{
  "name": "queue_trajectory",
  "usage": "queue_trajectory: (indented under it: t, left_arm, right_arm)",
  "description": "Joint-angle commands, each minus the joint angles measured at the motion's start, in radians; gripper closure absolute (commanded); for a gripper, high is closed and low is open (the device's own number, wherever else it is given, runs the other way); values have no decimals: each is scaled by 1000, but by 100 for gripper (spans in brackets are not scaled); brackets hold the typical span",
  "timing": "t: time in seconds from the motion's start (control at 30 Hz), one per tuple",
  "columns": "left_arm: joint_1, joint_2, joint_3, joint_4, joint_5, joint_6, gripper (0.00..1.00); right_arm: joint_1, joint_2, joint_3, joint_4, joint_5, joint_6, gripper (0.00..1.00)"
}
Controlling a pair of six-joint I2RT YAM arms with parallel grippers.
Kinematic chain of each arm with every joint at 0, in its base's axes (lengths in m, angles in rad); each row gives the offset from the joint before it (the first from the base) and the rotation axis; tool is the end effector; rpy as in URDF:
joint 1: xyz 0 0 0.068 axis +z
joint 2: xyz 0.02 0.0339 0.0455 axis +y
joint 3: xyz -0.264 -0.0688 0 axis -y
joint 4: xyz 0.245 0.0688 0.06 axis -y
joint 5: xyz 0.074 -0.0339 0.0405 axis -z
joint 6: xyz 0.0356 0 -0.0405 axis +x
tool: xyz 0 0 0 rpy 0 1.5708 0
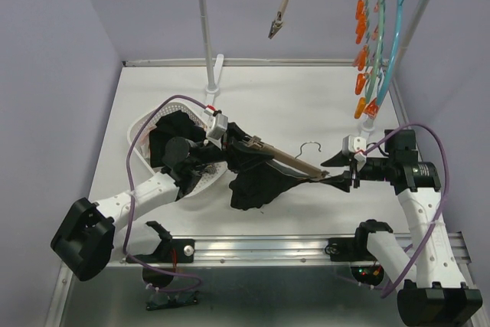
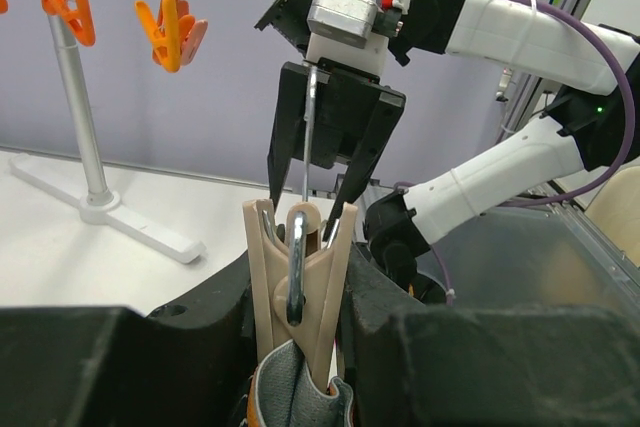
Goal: Remove the underwear clipped to the hanger
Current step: Remove the underwear from the hanger.
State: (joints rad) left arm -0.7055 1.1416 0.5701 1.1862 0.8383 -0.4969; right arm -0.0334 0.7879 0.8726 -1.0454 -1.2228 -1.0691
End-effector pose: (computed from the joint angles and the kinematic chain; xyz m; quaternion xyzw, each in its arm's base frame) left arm 0.1568 -0.1684 0.3279 0.4031 0.3803 -0.6131 0.5629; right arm 0.1232 0.0294 0.3106 -0.5364 0.5933 0.3376 0.4963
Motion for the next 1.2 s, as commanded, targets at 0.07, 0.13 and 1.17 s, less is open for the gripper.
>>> queue_trajectory:
  t: [0.07,0.13,1.17]
  left_arm:
    - [-14,-3,60,105,-4,-15,100]
    - [-15,-2,63,107,-7,-17,100]
    - [-20,-23,57,67,-8,26,100]
  right_arm:
    - [-5,-4,-44,24,-26,-32,62]
    - [-5,-7,-49,25,-21,-34,65]
    - [-3,-18,-3,-19,59,15,14]
